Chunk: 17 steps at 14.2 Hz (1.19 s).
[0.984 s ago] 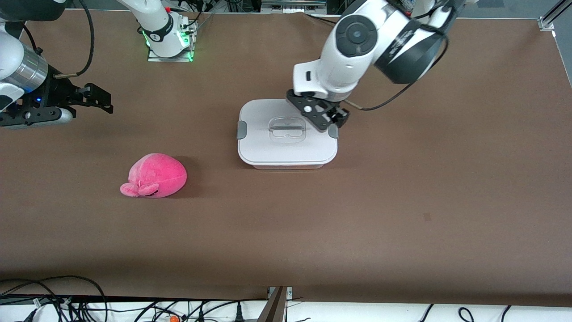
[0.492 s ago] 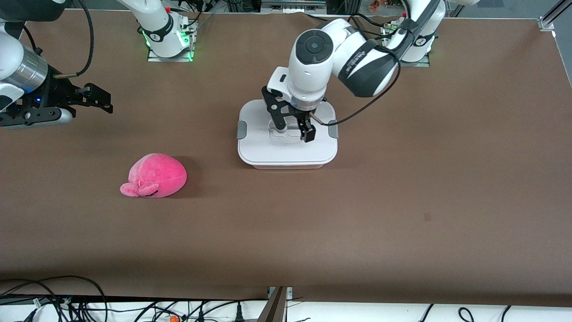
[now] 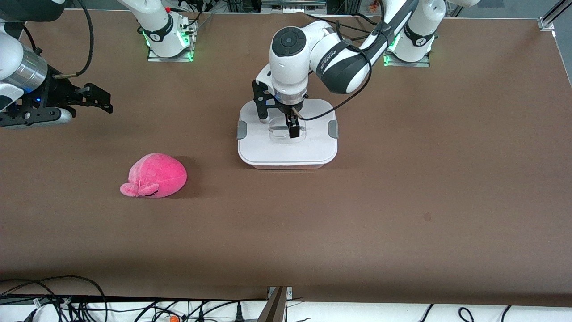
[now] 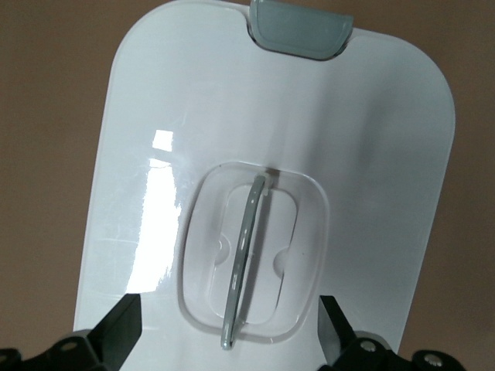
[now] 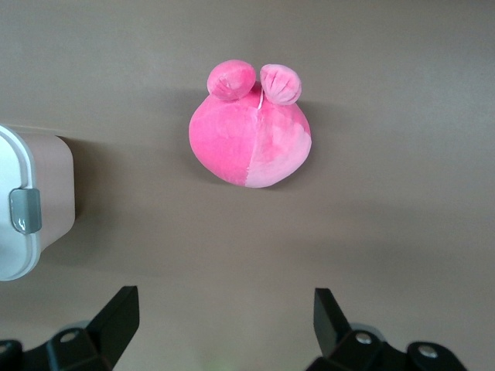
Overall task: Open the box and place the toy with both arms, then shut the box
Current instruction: 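Lower the left gripper and grasp the lid handle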
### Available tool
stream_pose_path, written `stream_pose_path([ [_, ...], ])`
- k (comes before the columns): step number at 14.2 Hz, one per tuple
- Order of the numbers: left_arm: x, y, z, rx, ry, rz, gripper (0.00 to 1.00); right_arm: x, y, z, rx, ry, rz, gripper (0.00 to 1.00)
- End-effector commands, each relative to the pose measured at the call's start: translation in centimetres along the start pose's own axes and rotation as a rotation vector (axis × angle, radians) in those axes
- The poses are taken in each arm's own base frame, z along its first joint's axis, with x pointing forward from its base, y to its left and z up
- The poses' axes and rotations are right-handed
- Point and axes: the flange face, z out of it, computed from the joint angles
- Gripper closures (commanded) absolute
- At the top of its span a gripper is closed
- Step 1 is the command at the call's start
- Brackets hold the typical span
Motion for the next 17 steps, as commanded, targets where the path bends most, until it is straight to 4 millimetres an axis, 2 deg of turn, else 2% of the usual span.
stream_pose_path([
  [1,0.2,0.9,1.2,0.045,-0.011,-0.054,0.00,0.1,0.3,-0.4,-0.010,-0.008,-0.009,0.00],
  [4,0.2,0.6,2.1,0.058,-0.024,-0.002,0.00,0.1,0.3,-0.5,-0.010,-0.006,-0.009,0.00],
  [9,0.7,0.7,2.4,0.062,0.001,-0.003,0.02,0.1,0.3,-0.5,-0.011,-0.005,-0.009,0.00],
  [11,1.1,1.2,2.2,0.062,0.006,0.018,0.39,0.1,0.3,-0.5,-0.011,-0.005,-0.009,0.00],
  [12,1.1,1.3,2.2,0.064,0.007,0.022,0.65,0.1,0.3,-0.5,-0.011,-0.005,-0.009,0.00],
  [13,1.2,1.5,2.0,0.067,0.009,0.011,0.96,0.1,0.3,-0.5,-0.011,-0.005,-0.009,0.00],
  [17,1.4,1.9,1.8,0.070,0.010,0.017,1.00,0.1,0.3,-0.5,-0.011,-0.005,-0.009,0.00],
])
